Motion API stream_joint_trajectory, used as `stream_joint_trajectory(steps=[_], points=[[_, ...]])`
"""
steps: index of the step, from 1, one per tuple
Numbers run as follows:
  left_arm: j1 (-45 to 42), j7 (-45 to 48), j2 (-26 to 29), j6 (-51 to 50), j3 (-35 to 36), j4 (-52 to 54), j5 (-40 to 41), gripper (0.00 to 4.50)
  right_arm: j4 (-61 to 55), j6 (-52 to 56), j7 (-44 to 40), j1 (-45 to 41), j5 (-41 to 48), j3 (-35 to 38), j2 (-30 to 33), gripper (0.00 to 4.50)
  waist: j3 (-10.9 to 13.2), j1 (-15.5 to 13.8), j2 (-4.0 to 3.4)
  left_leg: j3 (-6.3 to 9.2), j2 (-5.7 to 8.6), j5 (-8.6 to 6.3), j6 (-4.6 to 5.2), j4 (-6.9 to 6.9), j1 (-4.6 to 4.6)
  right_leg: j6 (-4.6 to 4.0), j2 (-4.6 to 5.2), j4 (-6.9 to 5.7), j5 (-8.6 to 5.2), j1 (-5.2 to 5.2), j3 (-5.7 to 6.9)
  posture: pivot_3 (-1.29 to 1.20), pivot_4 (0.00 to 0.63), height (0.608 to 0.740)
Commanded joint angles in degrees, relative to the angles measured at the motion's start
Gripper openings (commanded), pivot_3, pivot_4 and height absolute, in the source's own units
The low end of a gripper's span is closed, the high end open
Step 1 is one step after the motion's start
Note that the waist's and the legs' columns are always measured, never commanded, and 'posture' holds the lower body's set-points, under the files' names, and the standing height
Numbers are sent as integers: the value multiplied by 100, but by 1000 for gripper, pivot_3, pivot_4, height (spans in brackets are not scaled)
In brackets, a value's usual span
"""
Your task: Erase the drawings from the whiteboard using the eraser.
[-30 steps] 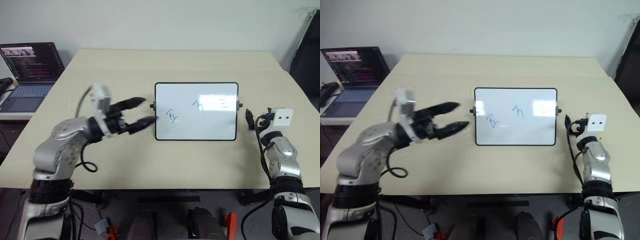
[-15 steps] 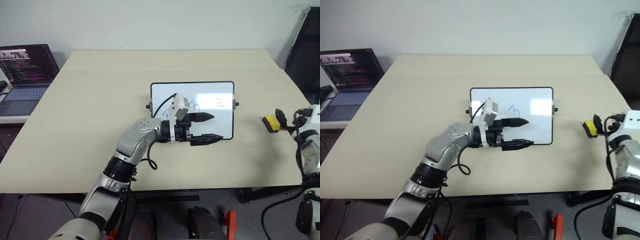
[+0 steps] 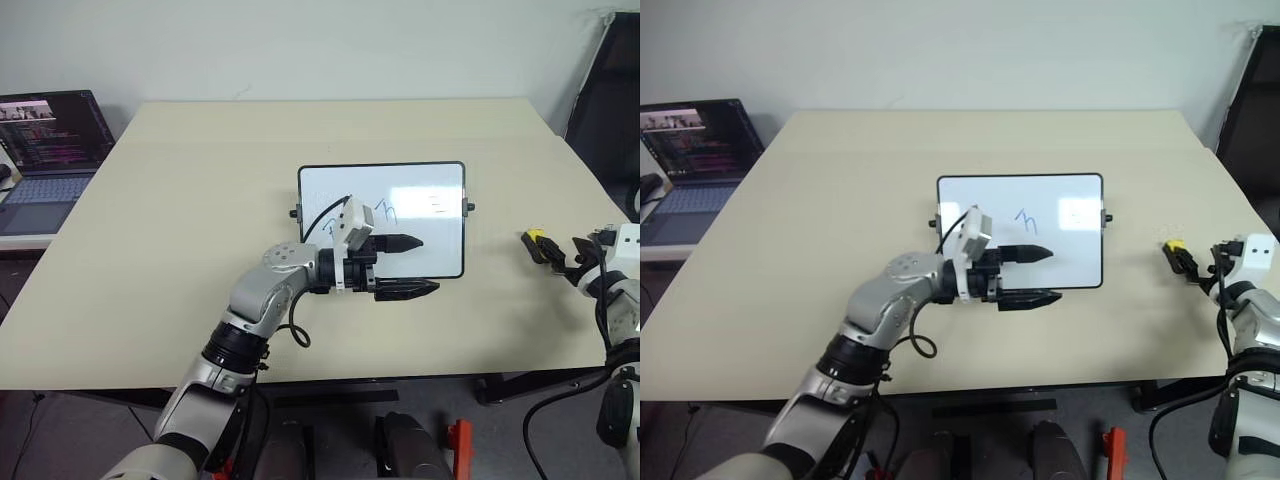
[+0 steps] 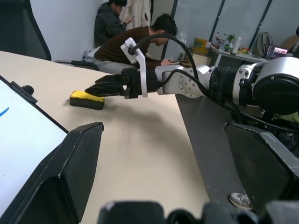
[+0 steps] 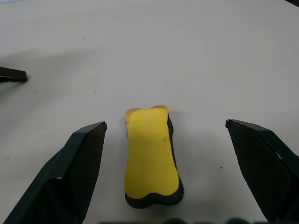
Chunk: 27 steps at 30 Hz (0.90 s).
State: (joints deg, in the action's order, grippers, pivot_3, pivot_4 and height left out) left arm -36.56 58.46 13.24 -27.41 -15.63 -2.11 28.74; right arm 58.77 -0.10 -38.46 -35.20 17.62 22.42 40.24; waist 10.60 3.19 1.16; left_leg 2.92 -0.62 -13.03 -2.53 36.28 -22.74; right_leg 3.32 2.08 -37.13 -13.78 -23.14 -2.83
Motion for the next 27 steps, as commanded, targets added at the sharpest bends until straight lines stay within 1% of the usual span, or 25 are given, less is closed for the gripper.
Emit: stream_joint_trajectory(steps=[1, 15, 23, 24, 25, 27], points=[[18, -40, -31, -28, 76, 327, 29, 4500, 71, -168, 89, -138, -133, -68, 29, 4468, 0, 1, 0, 0, 0, 0, 0, 0, 0, 0, 0, -1, 0, 0, 0, 0, 150, 740], [203, -277, -52, -38, 141, 468, 8, 4500, 333, -348, 59, -191, -50, -16, -65, 4468, 0, 3, 0, 0, 0, 0, 0, 0, 1, 0, 0, -1, 0, 0, -1, 0, 150, 740], [238, -364, -61, -23, 157, 461, 4, 4500, 445, -407, 209, -239, -149, -88, -75, 4468, 0, 3, 0, 0, 0, 0, 0, 0, 1, 0, 0, -1, 0, 0, -1, 0, 150, 740], [246, -366, -60, -27, 153, 467, 8, 4500, 453, -411, 218, -241, -153, -90, -77, 4077, 0, 3, 0, 0, 0, 0, 0, 0, 1, 0, 0, -1, 0, 0, -1, 0, 150, 740], [249, -367, -59, -31, 151, 469, 11, 4500, 471, -412, 233, -243, -154, -91, -83, 3855, 0, 3, 0, 0, 0, 0, 0, 0, 1, 0, 0, 0, 0, 0, -1, 0, 150, 740], [263, -377, -59, -39, 138, 483, 18, 4500, 498, -412, 264, -221, -119, -56, -104, 3176, 0, 3, 0, 0, 0, 0, 0, 0, 1, 0, 0, 0, 0, 0, -1, 0, 150, 740]])
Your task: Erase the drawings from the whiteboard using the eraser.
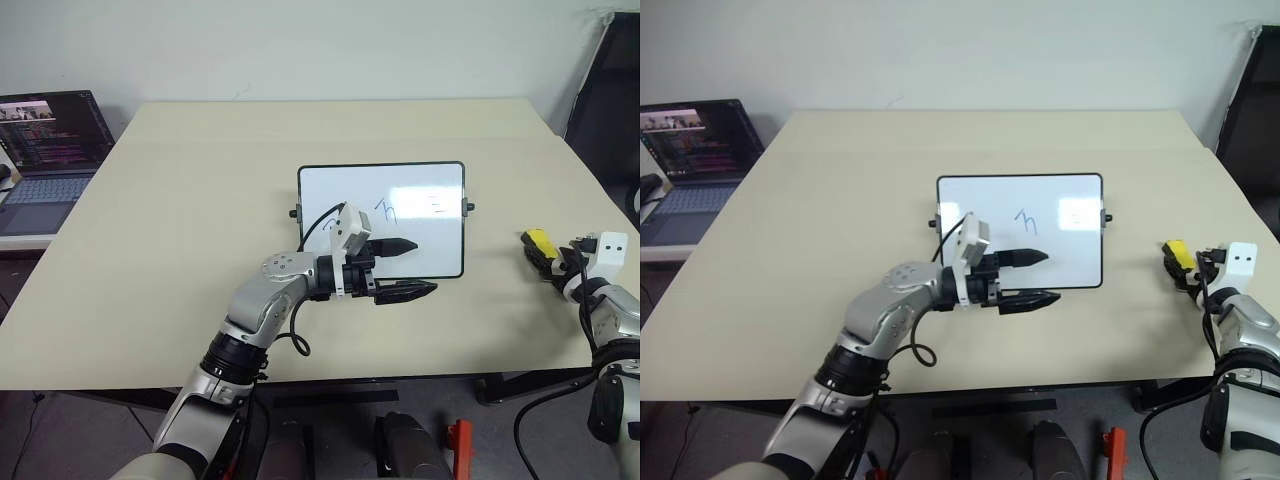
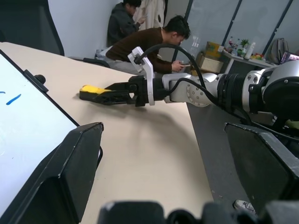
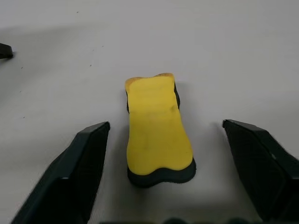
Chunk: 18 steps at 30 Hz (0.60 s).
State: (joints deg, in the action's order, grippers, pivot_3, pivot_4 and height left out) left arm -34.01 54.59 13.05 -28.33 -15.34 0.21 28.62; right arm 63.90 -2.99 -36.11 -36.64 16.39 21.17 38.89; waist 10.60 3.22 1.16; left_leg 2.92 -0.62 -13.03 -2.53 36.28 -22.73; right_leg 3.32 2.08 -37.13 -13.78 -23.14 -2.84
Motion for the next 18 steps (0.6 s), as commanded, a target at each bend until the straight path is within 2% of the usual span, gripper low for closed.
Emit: stream_joint_trajectory(steps=[1, 4, 6, 15, 17, 18], points=[[11, 7, -41, 55, 102, 247, 28, 4500, -10, -133, 40, -57, 9, 74, 21, 2747, 0, 0, 0, 0, 0, 0, 0, 0, 0, 0, 0, 0, 0, 0, 0, 0, 150, 740], [22, 1, -55, 57, 73, 249, 16, 4500, 3, -164, 69, 29, 11, 84, 1, 1616, 0, 0, 0, 0, 0, 0, 0, 0, 0, 0, 0, 0, 0, 0, 0, 0, 150, 740], [33, 0, -66, 52, 58, 257, 16, 4500, -12, -176, 75, 76, 19, 92, -12, 1102, 0, 0, 0, 0, 0, 0, 0, 0, 0, 0, 0, 0, 0, 1, 0, 0, 150, 740], [51, 23, -76, 49, 61, 244, -1, 4500, -275, -156, 33, 155, 108, 136, 58, 1039, 0, -2, 0, 1, 0, 0, 0, 1, 1, 0, 0, 0, 0, 2, 1, 0, 150, 740], [44, 24, 1, 81, 113, 272, -28, 4500, -1004, 74, -70, 348, 394, 319, 109, 1039, 0, -6, 0, 1, 0, 0, 0, 1, 0, 0, 0, 1, 0, 2, 1, 0, 150, 740], [37, 23, 78, 84, 190, 292, -19, 4500, -1735, 337, -71, 546, 644, 478, 127, 1039, 0, -10, -1, 1, 0, 0, 0, 1, 0, 0, 0, 0, 0, 2, 1, 0, 150, 740]])
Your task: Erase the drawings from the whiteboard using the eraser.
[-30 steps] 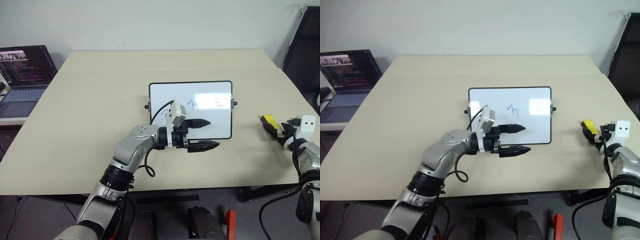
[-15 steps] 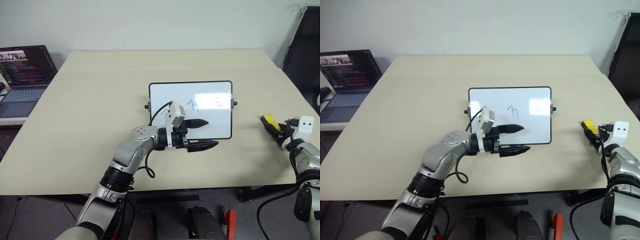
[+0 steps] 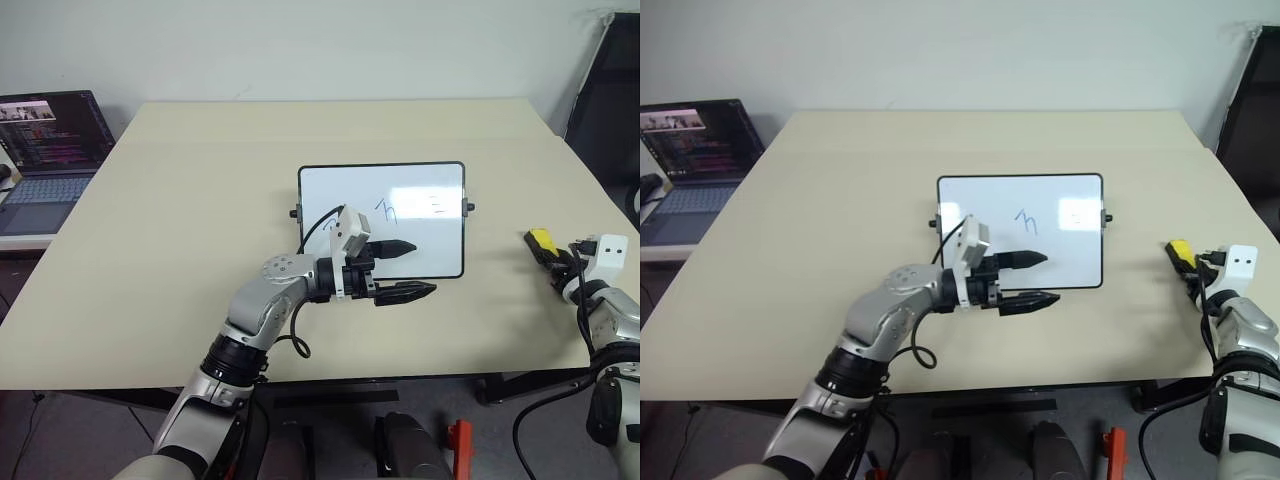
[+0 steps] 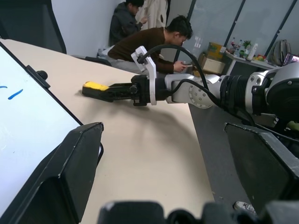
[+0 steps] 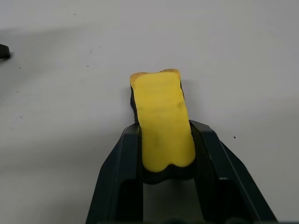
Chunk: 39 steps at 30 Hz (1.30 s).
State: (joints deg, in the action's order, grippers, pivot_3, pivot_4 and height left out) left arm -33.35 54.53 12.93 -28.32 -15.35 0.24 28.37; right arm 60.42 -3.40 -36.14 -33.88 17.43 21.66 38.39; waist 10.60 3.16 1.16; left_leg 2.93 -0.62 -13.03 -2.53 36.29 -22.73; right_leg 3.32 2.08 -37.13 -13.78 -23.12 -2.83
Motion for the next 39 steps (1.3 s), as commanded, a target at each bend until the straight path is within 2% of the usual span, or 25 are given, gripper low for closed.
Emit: stream_joint_trajectory(steps=[1, 2, 4, 6, 9, 12, 16, 18, 23, 25, 28, 31, 35, 39], points=[[-32, 21, 163, 73, 267, 320, 23, 4500, -2171, 700, -52, 477, 836, 593, 180, 1039, 2, -12, -8, 0, 0, 0, 0, 0, -1, 0, 0, 0, 0, -1, 1, 0, 150, 740], [-32, 13, 212, 62, 312, 342, 40, 4500, -2749, 965, -3, 644, 1039, 704, 171, 1039, 2, -2, -16, 2, 0, 0, 0, 0, -4, 0, 0, -1, 0, -4, 1, 0, 150, 740], [67, 26, 534, 20, 596, 453, 117, 4500, -4967, 2163, 341, 863, 2390, 1044, 115, 1038, 7, 16, -33, 1, 0, 0, 0, 0, -4, 1, 0, -5, 0, -7, -1, 0, 150, 740], [169, 18, 786, 1, 804, 487, 134, 4500, -6324, 3083, 573, 823, 3471, 1085, 78, 1037, 5, 60, -55, 0, -4, 0, 0, -1, -2, 0, -2, -17, -1, -12, -7, 0, 150, 740], [276, -21, 1004, -1, 1021, 443, 130, 4500, -7029, 3734, 802, 489, 4285, 831, -120, 1036, 4, 56, -38, 7, -10, -1, 1, 0, 16, 7, -14, -32, -12, -3, -3, 0, 150, 740], [358, -71, 1191, 33, 1261, 348, 98, 4500, -7283, 3940, 875, 40, 4340, 260, -411, 1035, 1, 7, -22, 14, -13, 0, 1, 13, 17, 17, -15, -35, -20, 4, 7, 0, 150, 740], [583, -228, 1463, 156, 1628, 273, 13, 4500, -7167, 3866, 556, -620, 3870, -755, -890, 1026, 4, -6, -26, 13, -12, -1, 1, 43, -9, 19, -14, -48, -19, -13, 7, 0, 150, 740], [778, -297, 1586, 158, 1818, 373, 33, 4500, -6966, 3670, 350, -964, 3325, -1318, -1076, 1020, 4, -12, -26, 16, -13, -1, 2, 43, -11, 7, -13, -54, -14, -17, 10, 0, 150, 740], [1409, -420, 1919, 352, 2140, 612, -115, 4500, -6242, 2166, -544, -1456, 832, -3265, -1095, 1018, 5, -4, -26, 19, -17, -1, 2, 40, -10, -17, -14, -56, -12, -21, 20, 0, 150, 740], [1573, -507, 1988, 472, 2167, 670, -227, 4500, -5909, 1576, -810, -1458, 252, -3621, -1137, 1018, 7, -31, -23, 19, -17, -2, 1, 40, -11, -17, -14, -55, -12, -23, 21, 0, 150, 740], [1982, -513, 2157, 1050, 2194, 710, -591, 4500, -5202, 947, -946, -1422, -270, -3899, -1444, 1018, 7, -61, -20, 20, -16, -2, 0, 40, -16, -19, -11, -54, -11, -25, 22, 0, 150, 740], [2163, -695, 2065, 1238, 2321, 911, -533, 4500, -4272, 125, -761, -1535, -962, -4051, -1681, 1018, 8, -95, -17, 19, -16, -2, 0, 41, -15, -20, -9, -55, -11, -25, 23, 0, 150, 740], [2224, -764, 2021, 1287, 2252, 1011, -536, 4500, -3433, -438, -632, -1714, -1027, -3762, -2144, 1018, 9, -113, -16, 20, -16, -2, 0, 41, -13, -21, -10, -59, -10, -25, 24, 0, 150, 740], [2131, -870, 1961, 1243, 2194, 1053, -547, 4500, -2479, -992, -466, -1859, -1393, -3715, -2242, 1018, 9, -115, -16, 20, -16, -2, 0, 41, -12, -21, -10, -62, -10, -25, 23, 0, 150, 740]])
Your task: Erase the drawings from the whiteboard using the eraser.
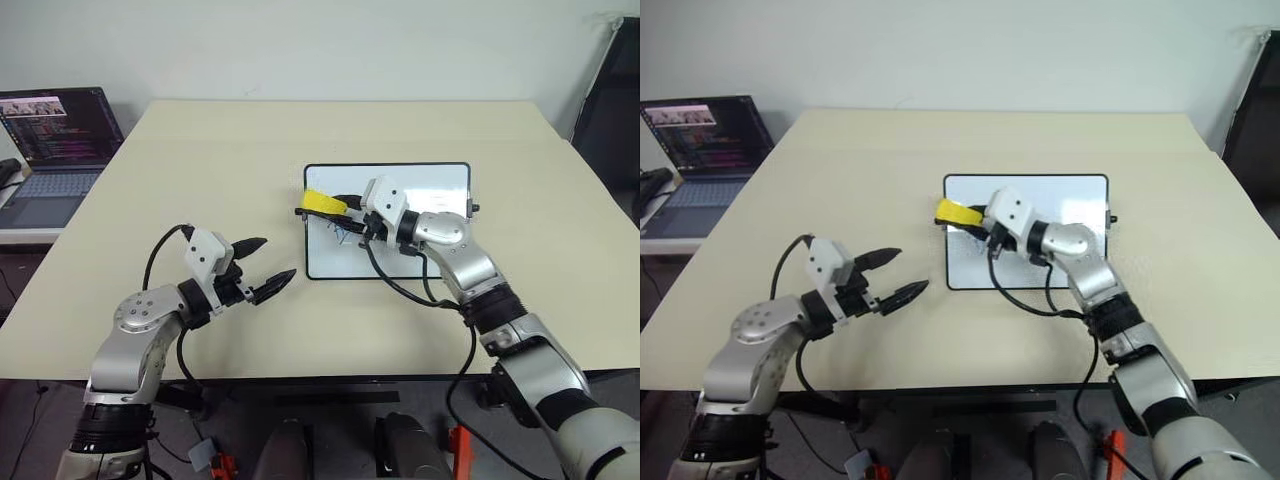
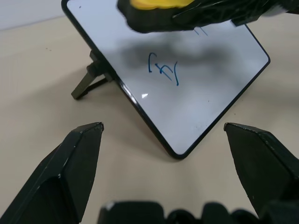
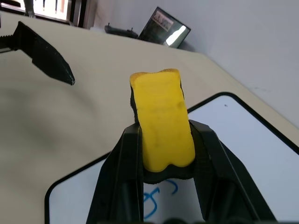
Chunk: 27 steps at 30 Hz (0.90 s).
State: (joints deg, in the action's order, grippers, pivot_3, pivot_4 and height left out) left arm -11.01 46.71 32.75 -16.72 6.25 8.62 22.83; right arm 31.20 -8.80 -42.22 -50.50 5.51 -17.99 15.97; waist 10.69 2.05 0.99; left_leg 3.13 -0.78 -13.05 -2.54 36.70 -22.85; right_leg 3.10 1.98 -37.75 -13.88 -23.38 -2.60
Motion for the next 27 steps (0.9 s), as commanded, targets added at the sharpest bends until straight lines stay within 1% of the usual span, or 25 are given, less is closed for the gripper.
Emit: stream_joint_trajectory(steps=[1, 7, 12, 20, 27], points=[[-105, -102, -30, 73, 30, 234, 5, 4500, 608, -526, 170, -213, -227, 293, -24, 1018, 0, -15, 0, 1, 0, 0, 0, 0, 0, 0, 0, 0, 0, 1, 2, 0, 150, 740], [-18, -81, 89, -200, 44, 433, 111, 4500, 1348, -801, 375, -243, -630, 319, -34, 1017, 0, 8, 0, 1, 0, 0, 0, -1, 0, 0, 0, -1, 0, 0, 0, 0, 150, 740], [-74, -89, 101, -296, 61, 486, 124, 4500, 1581, -821, 428, -221, -873, 289, -60, 1014, 0, 24, 0, 1, 0, 0, 0, -1, 12, -1, 0, -8, -1, 8, 0, 0, 150, 740], [-148, -86, 121, -355, 53, 482, 128, 4500, 1337, -584, -253, 170, -1196, -79, 7, 1012, -2, 38, 1, 1, 0, 0, 0, 1, 25, -2, -1, -15, -2, 16, -2, 0, 150, 740], [-208, 5, 203, -446, 45, 428, 181, 4500, 941, -406, -615, 466, -1328, -209, 150, 1012, -2, 52, 2, 1, -1, 1, 0, 2, 35, -3, -3, -23, -4, 21, -3, 0, 150, 740]])
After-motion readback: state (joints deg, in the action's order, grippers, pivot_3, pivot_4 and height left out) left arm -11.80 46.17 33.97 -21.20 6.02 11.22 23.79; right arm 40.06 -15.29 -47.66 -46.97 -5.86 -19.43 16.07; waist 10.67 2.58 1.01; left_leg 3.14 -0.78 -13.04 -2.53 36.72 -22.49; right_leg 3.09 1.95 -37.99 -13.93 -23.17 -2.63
